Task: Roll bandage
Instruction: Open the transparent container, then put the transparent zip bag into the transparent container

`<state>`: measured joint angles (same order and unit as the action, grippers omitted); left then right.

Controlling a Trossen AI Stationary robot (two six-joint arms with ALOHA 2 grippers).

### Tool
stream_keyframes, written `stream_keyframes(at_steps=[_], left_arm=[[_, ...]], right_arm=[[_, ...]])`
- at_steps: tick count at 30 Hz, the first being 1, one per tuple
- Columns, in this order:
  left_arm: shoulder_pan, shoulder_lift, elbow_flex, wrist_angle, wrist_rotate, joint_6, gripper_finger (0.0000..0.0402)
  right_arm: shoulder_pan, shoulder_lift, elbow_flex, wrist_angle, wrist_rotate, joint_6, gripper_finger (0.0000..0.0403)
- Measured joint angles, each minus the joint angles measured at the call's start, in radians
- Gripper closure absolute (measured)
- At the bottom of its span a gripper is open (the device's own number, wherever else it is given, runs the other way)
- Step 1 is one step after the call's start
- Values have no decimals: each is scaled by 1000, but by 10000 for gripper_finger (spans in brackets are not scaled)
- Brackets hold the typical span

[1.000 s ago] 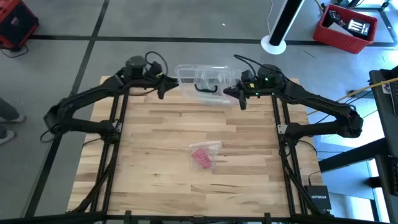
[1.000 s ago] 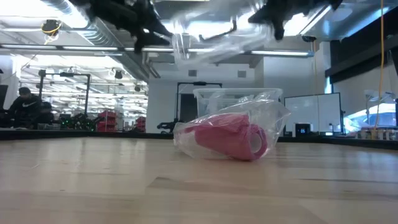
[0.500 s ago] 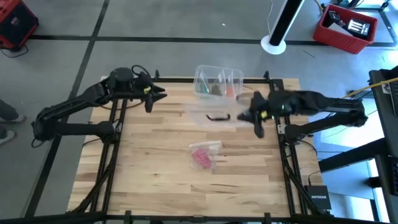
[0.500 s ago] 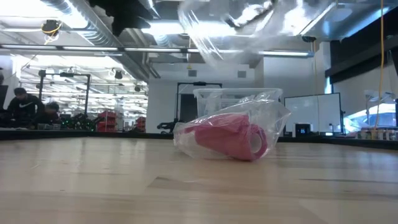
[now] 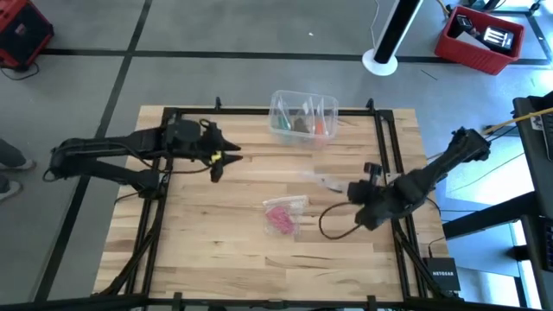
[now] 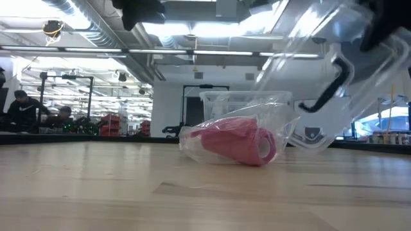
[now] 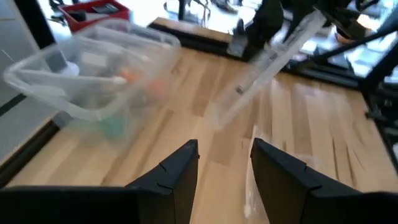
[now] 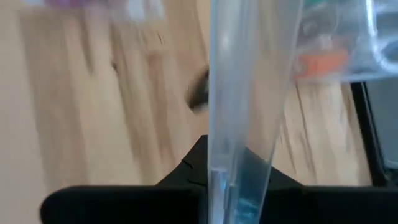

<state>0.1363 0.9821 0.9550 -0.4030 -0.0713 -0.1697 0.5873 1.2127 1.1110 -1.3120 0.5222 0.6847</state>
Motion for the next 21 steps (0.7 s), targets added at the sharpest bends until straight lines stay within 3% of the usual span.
stream_keyframes(at_steps=[5,14,17,21], left_arm=[[-40,63,0,2,-1,13,260],[-104,197,0,4,-1,-32,260],[-127,254,0,4,-1,-34,260],[-147,343,0,50,19,-55,260]], right_arm=[[26,103,-69,-14,-55,77,354],[56,179,-110,-10,-236,186,245],[55,176,-110,-14,-336,211,192],[54,171,-84,-26,-556,246,126]])
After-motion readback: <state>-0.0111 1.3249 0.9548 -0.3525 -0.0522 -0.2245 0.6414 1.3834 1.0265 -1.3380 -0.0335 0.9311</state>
